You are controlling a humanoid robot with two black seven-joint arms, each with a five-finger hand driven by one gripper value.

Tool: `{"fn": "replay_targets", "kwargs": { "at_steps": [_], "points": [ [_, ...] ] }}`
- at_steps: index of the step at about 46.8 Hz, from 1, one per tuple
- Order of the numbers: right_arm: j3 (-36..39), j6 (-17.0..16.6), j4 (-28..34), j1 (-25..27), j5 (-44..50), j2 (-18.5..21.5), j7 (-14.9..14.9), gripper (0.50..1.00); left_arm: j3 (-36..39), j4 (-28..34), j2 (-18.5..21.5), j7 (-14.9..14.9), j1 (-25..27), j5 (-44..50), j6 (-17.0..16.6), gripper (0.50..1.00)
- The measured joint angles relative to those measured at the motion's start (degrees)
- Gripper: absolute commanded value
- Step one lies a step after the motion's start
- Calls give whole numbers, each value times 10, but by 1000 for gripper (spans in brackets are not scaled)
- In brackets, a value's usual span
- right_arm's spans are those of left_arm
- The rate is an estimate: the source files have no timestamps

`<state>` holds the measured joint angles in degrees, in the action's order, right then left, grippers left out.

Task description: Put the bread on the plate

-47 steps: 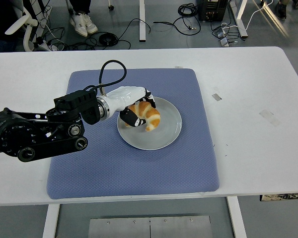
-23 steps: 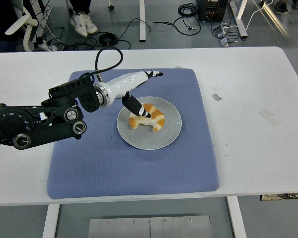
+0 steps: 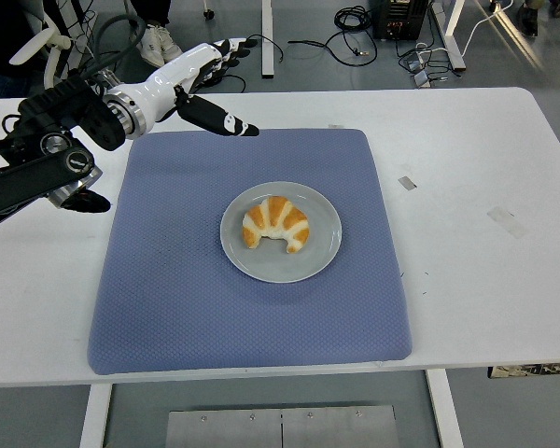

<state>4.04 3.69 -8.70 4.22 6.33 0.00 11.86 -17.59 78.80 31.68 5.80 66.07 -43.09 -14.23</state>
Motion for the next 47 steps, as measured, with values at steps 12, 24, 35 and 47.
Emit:
{"fn": "replay_targets", "kwargs": {
  "at_steps": [12,24,35,47],
  "points": [
    [0,0,0,0,0,0,0,1000,-91,-19,58,-65,-69,58,-26,975],
    [0,0,0,0,0,0,0,1000,-199,-29,71,-76,-152,68,-29,975],
    [0,0,0,0,0,0,0,1000,-253,-48,71,-82,-208,68,-32,977],
    [0,0,0,0,0,0,0,1000,-266,-51,82,-92,-225,67,-31,977]
  ]
}}
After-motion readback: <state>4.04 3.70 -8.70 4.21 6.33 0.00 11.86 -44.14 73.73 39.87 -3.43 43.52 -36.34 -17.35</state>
